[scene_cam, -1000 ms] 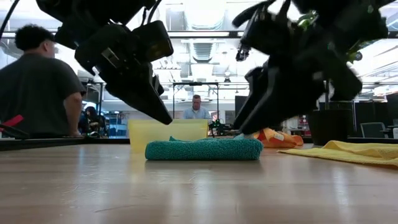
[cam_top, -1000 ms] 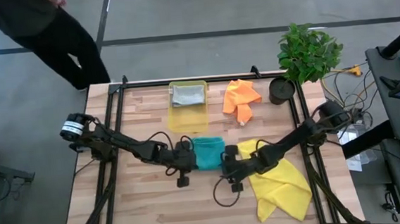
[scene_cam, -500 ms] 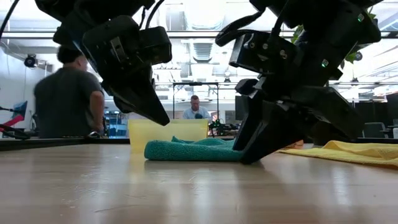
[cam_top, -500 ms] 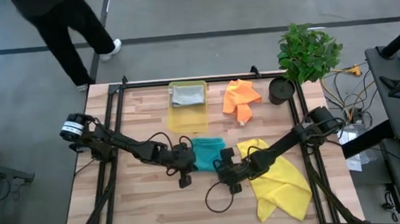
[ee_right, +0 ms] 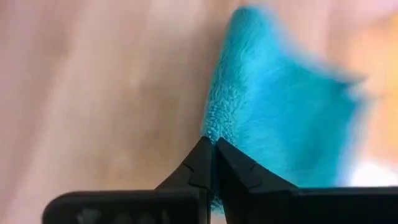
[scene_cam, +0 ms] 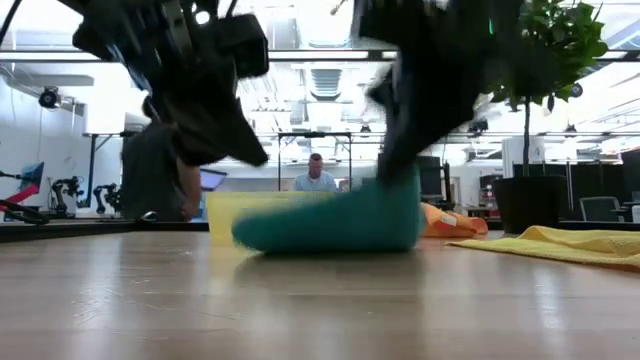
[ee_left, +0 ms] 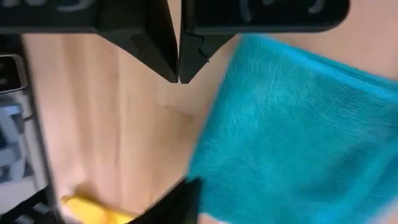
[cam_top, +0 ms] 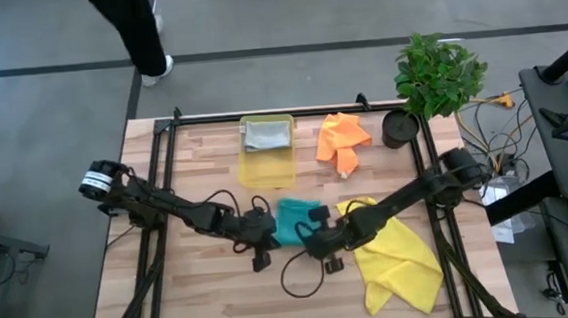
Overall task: Fold microfiber towels
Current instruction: Put the folded light blue microfiber cloth into the yellow bin
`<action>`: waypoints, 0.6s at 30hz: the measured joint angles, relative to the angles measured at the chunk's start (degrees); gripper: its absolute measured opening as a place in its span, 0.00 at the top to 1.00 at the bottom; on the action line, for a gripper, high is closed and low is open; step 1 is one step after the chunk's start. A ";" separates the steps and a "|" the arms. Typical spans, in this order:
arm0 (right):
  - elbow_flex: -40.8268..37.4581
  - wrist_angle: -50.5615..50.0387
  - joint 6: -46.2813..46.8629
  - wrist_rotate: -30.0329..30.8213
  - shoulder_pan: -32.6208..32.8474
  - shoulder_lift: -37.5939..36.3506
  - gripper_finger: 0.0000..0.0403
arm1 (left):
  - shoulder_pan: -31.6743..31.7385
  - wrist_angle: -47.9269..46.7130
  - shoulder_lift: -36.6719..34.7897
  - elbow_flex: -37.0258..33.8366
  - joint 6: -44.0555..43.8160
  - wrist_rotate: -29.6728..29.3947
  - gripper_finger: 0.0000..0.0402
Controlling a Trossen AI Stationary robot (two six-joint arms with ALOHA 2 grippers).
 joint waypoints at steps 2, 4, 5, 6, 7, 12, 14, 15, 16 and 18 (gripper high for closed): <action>2.58 -3.51 -0.99 -0.02 -0.65 -2.76 0.98 | -0.63 -0.05 -1.75 -0.04 -0.48 -0.17 1.00; 4.47 -6.50 -2.28 -0.82 -1.51 -4.29 0.98 | -1.21 0.44 -3.59 0.11 -1.37 -0.87 1.00; 5.16 -8.52 -2.84 -1.17 -1.91 -4.70 0.98 | -1.61 0.51 -4.35 0.42 -1.42 -1.67 1.00; 5.84 -9.88 -3.46 -1.58 -2.29 -5.08 0.98 | -1.94 0.72 -5.18 0.66 -1.35 -2.30 1.00; 6.66 -10.38 -4.08 -1.94 -2.70 -5.51 0.98 | -2.29 0.47 -6.04 0.77 -1.21 -3.44 1.00; 9.94 -13.83 -7.01 -2.37 -4.40 -6.65 0.98 | -3.93 0.61 -9.78 1.71 -1.01 -11.63 1.00; 10.68 -14.71 -7.21 -2.58 -5.18 -6.39 0.98 | -4.54 0.61 -11.04 1.88 -1.00 -15.13 1.00; 11.21 -14.53 -7.12 -3.08 -5.62 -6.39 0.98 | -4.79 0.38 -11.64 2.06 -0.98 -16.76 1.00; 11.78 -14.07 -6.95 -3.73 -6.12 -6.49 0.98 | -4.83 0.45 -11.98 2.28 -0.98 -18.17 1.00; 12.51 -14.13 -5.69 -4.72 -6.88 -6.71 0.98 | -4.86 0.71 -12.08 2.81 -1.04 -19.54 1.00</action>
